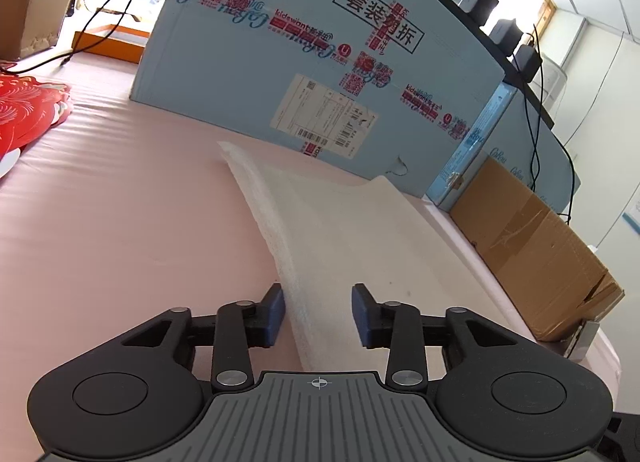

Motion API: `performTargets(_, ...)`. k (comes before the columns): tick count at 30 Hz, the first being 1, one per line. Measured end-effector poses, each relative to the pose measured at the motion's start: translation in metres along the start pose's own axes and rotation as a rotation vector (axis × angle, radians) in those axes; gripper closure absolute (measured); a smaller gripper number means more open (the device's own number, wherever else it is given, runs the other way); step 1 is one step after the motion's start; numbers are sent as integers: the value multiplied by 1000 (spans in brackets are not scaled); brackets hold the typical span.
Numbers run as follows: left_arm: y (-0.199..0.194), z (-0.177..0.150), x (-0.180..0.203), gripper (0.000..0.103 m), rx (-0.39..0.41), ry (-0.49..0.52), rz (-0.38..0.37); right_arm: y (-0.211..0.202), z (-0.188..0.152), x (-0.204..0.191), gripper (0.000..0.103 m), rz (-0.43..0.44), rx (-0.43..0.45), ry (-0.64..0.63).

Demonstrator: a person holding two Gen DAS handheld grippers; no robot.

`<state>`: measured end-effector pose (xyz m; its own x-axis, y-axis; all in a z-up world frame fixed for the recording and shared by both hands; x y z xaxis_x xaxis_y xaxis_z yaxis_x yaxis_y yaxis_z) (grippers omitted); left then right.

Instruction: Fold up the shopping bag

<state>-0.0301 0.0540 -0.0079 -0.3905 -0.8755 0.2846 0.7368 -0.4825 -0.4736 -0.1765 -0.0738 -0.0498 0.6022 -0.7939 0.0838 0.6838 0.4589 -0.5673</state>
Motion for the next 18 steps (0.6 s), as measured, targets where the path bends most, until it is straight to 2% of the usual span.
performTargets(3,1,1,1,59,1,-2,-5,3,2,-7,26,-8,-7,-18)
performTargets(15,-3,-1,2,44,11,5,-12,-6,10,47,28,11,-16,257)
performTargets(18,-4,-2,2,42,13,5,-12,-6,7,48,29,11,-25,245)
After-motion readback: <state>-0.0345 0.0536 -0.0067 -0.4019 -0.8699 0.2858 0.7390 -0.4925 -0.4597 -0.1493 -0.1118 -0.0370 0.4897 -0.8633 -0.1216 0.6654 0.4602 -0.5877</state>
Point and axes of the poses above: each gripper's, at about its wrist camera, not at the fingertips, and y roughly the way its jaws point, x to its right, z to its top, the point moved 1 cm from there along y, roughly the way its jaws point, and after that the axes turned 13 degrees about y, right-handed, at the moved point
